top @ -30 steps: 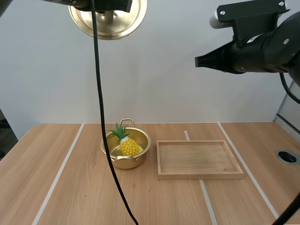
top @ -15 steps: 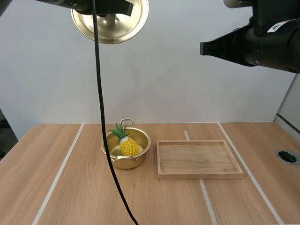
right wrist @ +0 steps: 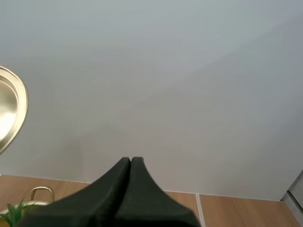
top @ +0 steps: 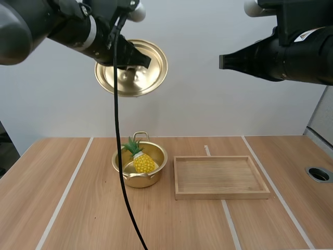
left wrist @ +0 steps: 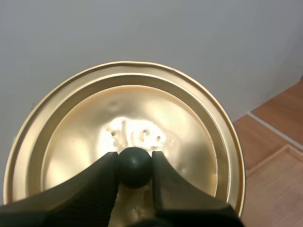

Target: Open the pot, put the pineapple inside, and close it

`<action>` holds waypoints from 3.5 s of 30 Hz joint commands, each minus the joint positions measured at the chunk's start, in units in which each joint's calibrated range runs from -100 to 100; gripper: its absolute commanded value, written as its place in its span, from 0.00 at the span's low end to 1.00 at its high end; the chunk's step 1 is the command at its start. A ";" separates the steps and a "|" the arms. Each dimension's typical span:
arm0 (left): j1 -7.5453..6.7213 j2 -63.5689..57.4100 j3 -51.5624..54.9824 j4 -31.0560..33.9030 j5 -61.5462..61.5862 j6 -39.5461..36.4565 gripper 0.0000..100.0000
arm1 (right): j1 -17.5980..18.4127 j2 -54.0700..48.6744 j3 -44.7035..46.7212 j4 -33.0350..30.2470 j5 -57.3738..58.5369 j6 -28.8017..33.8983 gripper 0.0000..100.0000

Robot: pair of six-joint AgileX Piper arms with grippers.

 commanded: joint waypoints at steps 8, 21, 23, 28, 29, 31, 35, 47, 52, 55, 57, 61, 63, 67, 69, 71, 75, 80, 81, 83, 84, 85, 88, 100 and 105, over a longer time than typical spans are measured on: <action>-0.16 1.90 11.78 -0.40 -2.63 2.51 0.00 | -0.23 -0.67 0.00 0.02 2.30 0.08 0.00; -0.16 6.13 22.02 -3.32 -8.96 7.19 0.00 | -0.23 -0.67 0.00 0.02 2.30 0.08 0.00; -0.16 6.90 22.02 -3.59 -8.96 7.29 0.00 | -0.23 -0.67 0.00 0.02 2.30 0.08 0.00; -0.16 9.31 22.02 -4.25 -9.14 8.48 0.00 | -0.23 -0.67 0.00 0.02 2.30 0.08 0.00; -0.16 9.77 22.02 -4.35 -9.14 8.88 0.00 | -0.23 -0.67 0.00 0.02 2.30 0.08 0.00; -0.16 11.02 22.02 -4.96 -9.33 9.63 0.00 | -0.23 -0.67 0.00 0.02 2.30 0.08 0.00; -0.16 13.26 22.02 -5.54 -9.71 10.38 0.00 | -0.23 -0.67 0.00 0.02 2.30 0.08 0.00; -0.16 18.65 22.02 -5.66 -10.58 12.01 0.00 | -0.23 -0.67 0.00 0.02 2.82 0.08 0.00; -0.16 20.35 22.02 -6.89 -11.12 13.09 0.00 | -0.23 -0.67 0.00 0.02 2.82 0.08 0.00; -0.16 21.29 22.02 -6.99 -11.34 13.27 0.00 | -0.23 -0.67 0.00 0.02 2.82 0.08 0.00; -0.16 21.98 22.02 -6.99 -11.72 13.70 0.00 | -0.23 -0.67 0.00 0.02 2.82 0.08 0.00; -0.16 23.44 22.02 -6.99 -11.72 13.93 0.00 | -0.23 -0.67 0.00 0.02 2.82 0.08 0.00; -0.16 24.11 22.02 -6.99 -11.97 14.02 0.00 | -0.23 -0.67 0.00 0.02 2.82 0.08 0.00; -0.16 25.52 22.02 -6.99 -12.54 14.02 0.00 | -0.23 -0.67 0.00 0.02 2.82 0.08 0.00; -0.16 26.61 22.02 -6.88 -12.54 14.02 0.00 | -0.23 -0.67 0.00 0.02 2.82 0.08 0.00; -0.16 27.57 22.02 -6.88 -12.54 14.02 0.00 | -0.23 -0.67 0.00 0.02 2.82 0.08 0.00; -0.16 29.87 22.02 -6.88 -12.37 14.02 0.00 | -0.23 -0.67 0.00 0.02 2.82 0.08 0.00; -0.16 31.13 22.02 -6.88 -12.56 14.45 0.00 | -0.23 -0.67 0.00 0.02 2.82 0.08 0.00; -0.16 31.13 22.02 -6.88 -12.56 14.56 0.00 | -0.23 -0.67 0.00 0.02 2.82 0.08 0.00; -0.16 31.13 22.02 -6.88 -12.56 14.94 0.00 | -0.23 -0.67 0.00 0.02 2.82 0.08 0.00; -0.16 31.13 22.02 -6.88 -12.56 14.94 0.00 | -0.23 -0.67 0.00 0.02 2.82 0.08 0.00; -0.16 31.13 22.02 -6.88 -12.56 14.94 0.00 | -0.23 -0.67 0.00 0.02 2.82 0.08 0.00; -0.16 31.13 22.02 -6.88 -11.79 15.18 0.00 | -0.23 -0.67 0.00 0.02 2.82 0.08 0.00; -0.16 31.13 22.02 -7.91 -12.10 14.49 0.78 | -0.23 -0.67 0.00 0.02 2.82 0.08 0.00; -0.16 30.99 20.44 -11.18 -12.32 13.60 1.00 | -0.23 -0.67 0.00 0.02 2.82 0.08 0.00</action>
